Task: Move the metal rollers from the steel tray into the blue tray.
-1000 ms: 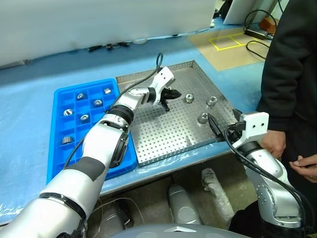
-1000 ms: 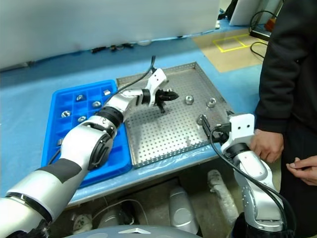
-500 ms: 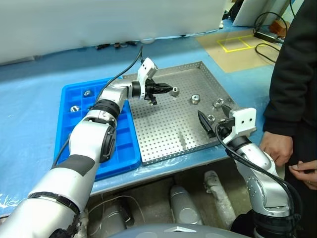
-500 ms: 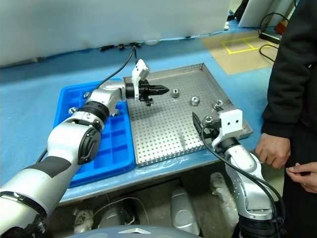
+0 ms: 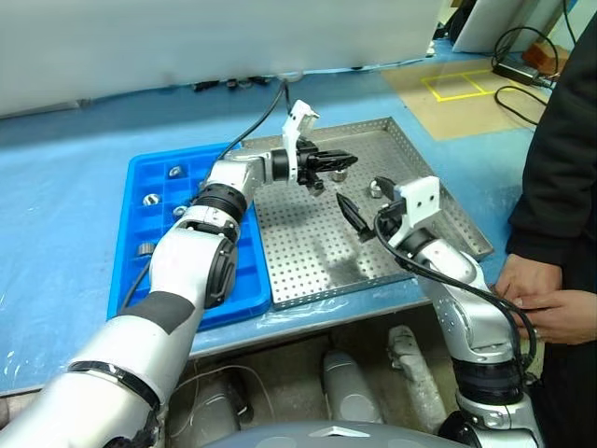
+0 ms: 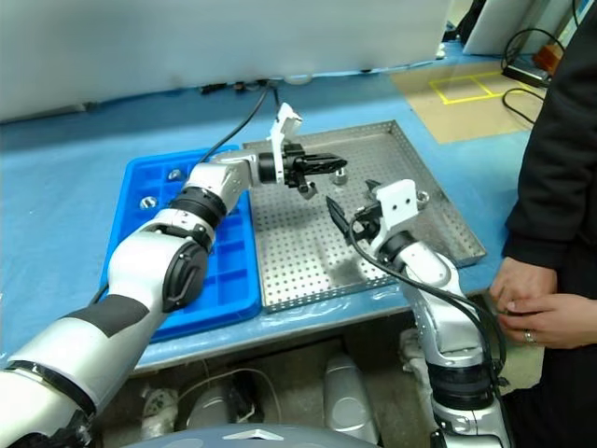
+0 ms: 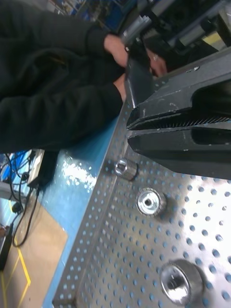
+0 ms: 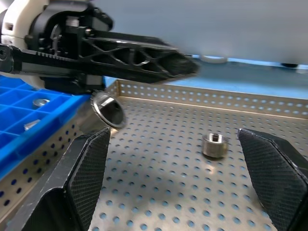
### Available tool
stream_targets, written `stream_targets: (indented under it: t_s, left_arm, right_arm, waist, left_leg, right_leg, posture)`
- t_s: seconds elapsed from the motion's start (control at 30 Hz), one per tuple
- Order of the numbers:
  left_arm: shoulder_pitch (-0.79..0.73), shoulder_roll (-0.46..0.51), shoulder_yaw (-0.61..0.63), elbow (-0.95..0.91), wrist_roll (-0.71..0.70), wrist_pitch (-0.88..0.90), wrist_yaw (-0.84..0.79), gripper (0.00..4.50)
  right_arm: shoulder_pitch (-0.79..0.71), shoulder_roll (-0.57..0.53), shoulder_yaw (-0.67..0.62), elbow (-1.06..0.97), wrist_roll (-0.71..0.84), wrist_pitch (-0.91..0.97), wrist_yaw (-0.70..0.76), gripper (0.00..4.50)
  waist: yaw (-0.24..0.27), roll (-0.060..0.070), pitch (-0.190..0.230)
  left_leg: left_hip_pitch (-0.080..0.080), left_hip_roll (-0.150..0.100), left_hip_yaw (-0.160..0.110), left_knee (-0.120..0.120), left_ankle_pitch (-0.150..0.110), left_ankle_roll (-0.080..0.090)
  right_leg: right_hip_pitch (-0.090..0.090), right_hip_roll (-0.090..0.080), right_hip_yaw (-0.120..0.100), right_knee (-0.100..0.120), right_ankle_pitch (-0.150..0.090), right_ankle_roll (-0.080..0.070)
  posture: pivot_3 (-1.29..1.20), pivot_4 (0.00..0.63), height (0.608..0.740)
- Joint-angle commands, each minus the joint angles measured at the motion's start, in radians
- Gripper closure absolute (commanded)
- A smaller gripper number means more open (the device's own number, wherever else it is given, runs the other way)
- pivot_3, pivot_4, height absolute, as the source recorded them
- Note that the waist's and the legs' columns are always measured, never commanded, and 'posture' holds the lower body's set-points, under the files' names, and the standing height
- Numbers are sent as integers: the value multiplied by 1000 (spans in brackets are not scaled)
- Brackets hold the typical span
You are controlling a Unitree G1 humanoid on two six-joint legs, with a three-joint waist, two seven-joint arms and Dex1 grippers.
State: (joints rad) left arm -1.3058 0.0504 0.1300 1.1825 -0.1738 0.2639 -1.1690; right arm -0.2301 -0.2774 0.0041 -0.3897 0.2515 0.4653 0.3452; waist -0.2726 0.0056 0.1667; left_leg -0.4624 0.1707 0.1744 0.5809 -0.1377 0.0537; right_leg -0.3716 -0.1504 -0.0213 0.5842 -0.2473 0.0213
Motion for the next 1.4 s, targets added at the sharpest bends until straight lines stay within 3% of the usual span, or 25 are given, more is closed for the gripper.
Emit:
stream_targets:
  t_s: [0.03,0.63,0.73,0.97,1.0,1.2,1.4]
  left_arm:
    - [-14,-16,-4,-65,-24,13,-6,4358]
    - [-11,-91,-10,-110,-49,26,38,4358]
    - [-9,-92,-11,-116,-51,30,35,4383]
    - [-1,-81,-19,-130,-51,43,27,4383]
    - [-1,-79,-20,-130,-51,43,28,4383]
    - [-1,-56,-22,-152,-58,59,14,4383]
    - [15,51,-18,-196,-74,17,-112,4383]
  right_arm:
    - [-42,0,10,14,6,-25,22,0]
    - [-126,11,48,93,4,-19,92,0]
    - [-123,6,54,97,-4,-24,96,589]
    - [-112,3,49,94,-7,-29,100,3011]
    - [-110,4,49,94,-8,-30,101,3166]
    - [-104,6,34,104,-14,-43,88,3173]
    - [-69,-5,7,85,10,-28,93,3173]
  waist:
    - [10,0,0]
    - [50,0,0]
    - [52,0,0]
    - [54,0,0]
    - [56,0,0]
    - [73,0,0]
    - [88,0,0]
  left_leg:
    - [0,0,0,0,0,0]
    - [-6,1,0,2,1,1]
    - [-9,1,0,2,1,2]
    - [-10,1,0,2,1,2]
    - [-10,1,0,3,1,2]
    - [-10,1,0,3,2,2]
    - [-10,2,0,3,2,2]
  right_leg:
    - [0,0,0,0,0,0]
    - [-6,0,0,4,0,0]
    - [-11,0,0,6,0,0]
    - [-12,0,0,6,0,0]
    - [-12,0,0,6,0,0]
    - [-13,0,1,7,0,0]
    - [-13,0,1,7,0,0]
  posture:
    - [-555,150,740]
    - [-559,150,740]
    - [-559,150,740]
    - [-554,150,740]
    - [-552,150,740]
    - [-538,150,740]
    - [-522,150,740]
